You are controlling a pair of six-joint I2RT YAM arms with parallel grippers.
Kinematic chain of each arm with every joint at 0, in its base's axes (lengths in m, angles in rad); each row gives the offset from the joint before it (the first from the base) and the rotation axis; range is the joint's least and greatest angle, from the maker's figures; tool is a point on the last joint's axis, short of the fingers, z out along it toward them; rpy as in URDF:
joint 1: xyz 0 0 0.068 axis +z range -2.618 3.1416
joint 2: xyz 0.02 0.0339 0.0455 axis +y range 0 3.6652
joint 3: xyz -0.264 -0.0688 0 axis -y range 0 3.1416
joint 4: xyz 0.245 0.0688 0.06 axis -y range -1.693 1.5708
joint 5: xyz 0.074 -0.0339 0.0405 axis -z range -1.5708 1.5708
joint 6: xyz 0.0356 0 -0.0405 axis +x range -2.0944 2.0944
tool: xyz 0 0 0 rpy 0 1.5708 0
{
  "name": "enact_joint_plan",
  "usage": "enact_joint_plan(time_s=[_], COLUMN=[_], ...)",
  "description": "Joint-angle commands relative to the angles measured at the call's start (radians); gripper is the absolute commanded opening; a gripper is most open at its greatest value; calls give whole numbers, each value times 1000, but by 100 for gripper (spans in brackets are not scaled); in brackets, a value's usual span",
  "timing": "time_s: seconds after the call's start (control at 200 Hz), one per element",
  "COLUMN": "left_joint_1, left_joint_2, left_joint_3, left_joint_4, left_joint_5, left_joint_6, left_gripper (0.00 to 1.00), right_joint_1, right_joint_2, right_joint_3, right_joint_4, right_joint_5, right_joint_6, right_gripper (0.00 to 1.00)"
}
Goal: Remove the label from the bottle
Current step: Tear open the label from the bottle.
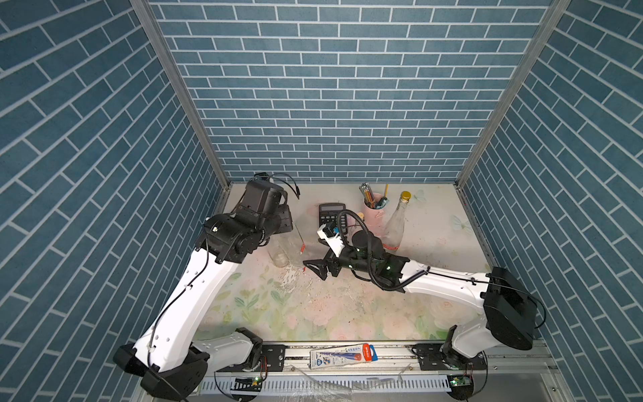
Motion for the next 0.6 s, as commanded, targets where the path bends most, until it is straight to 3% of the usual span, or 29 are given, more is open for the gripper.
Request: enact_joint_plan(time_s=[0.0, 0.595], left_joint_1=[-5, -4], left_joint_2=[-23, -30], left_joint_3=[36, 53], left_joint_4=[5, -10], left_joint_5=[9, 76], left_joint_6=[1, 37], left_gripper=[0, 0], right_joint_1=[5, 6], right_joint_2=[26, 71], right_joint_3=[34, 47], right_joint_4=[44, 62], right_joint_5=[-6, -12], right_joint_6=[20, 14], right_gripper=[99, 99])
